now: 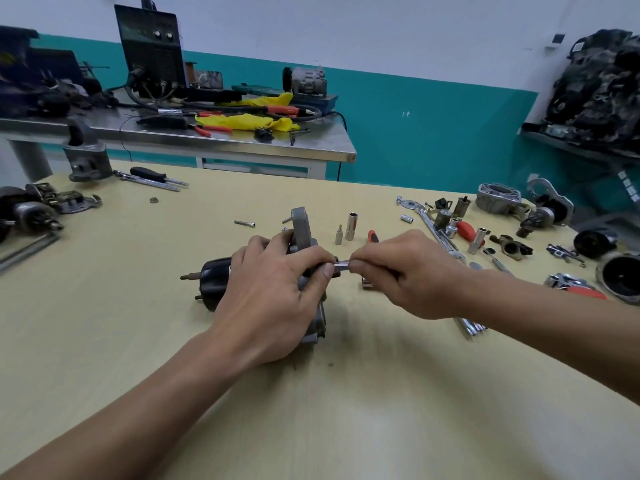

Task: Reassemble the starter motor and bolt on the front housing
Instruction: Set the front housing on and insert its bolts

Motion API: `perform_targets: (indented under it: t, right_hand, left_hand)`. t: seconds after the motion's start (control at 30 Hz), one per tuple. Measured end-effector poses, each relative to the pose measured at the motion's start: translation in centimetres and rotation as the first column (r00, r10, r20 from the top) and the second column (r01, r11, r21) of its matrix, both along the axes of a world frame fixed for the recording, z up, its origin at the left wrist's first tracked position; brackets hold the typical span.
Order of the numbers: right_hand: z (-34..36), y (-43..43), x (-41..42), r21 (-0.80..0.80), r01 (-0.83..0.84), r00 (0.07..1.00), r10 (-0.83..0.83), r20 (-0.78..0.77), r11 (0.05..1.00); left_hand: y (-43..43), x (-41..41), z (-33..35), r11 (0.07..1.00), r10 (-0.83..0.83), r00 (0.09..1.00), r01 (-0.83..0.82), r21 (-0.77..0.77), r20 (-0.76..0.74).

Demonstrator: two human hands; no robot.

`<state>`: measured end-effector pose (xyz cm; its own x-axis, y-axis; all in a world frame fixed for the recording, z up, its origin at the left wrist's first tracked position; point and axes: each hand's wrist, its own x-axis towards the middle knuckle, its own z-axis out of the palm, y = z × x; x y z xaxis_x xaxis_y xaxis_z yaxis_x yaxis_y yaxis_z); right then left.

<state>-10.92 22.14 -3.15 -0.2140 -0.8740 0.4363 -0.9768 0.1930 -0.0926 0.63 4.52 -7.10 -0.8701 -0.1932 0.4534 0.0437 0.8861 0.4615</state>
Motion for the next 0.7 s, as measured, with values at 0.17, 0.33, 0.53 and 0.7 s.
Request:
perform_targets:
  t: [0.17, 0.33, 0.53, 0.7]
  right_hand:
    - [2.2, -0.8, 0.1, 0.201, 0.192, 0.324, -0.256, 0.911, 0.960]
    - [3.4, -1.0, 1.2, 0.385, 0.190, -0.156, -0.359, 0.920, 0.903]
    - [2.5, -0.8, 2.5, 0.374, 0.296, -0.043, -0.379, 0.924, 0.879]
    - [2.8, -0.7, 2.2, 0.403, 0.305, 0.099, -0.449, 0.888, 0.863]
  left_hand:
    - [-0.3, 0.5, 0.4, 0.996, -0.086, 0.996, 0.085, 0.033, 0.019]
    - [-0.9, 1.3, 0.7, 0.955, -0.196, 0.980, 0.197, 0.221, -0.029]
    - [-2.4, 2.0, 0.5, 0.845, -0.186, 0.979, 0.203, 0.494, -0.084]
    - [-2.7, 2.0, 0.5, 0.822, -0.186, 0.976, 0.217, 0.527, -0.110]
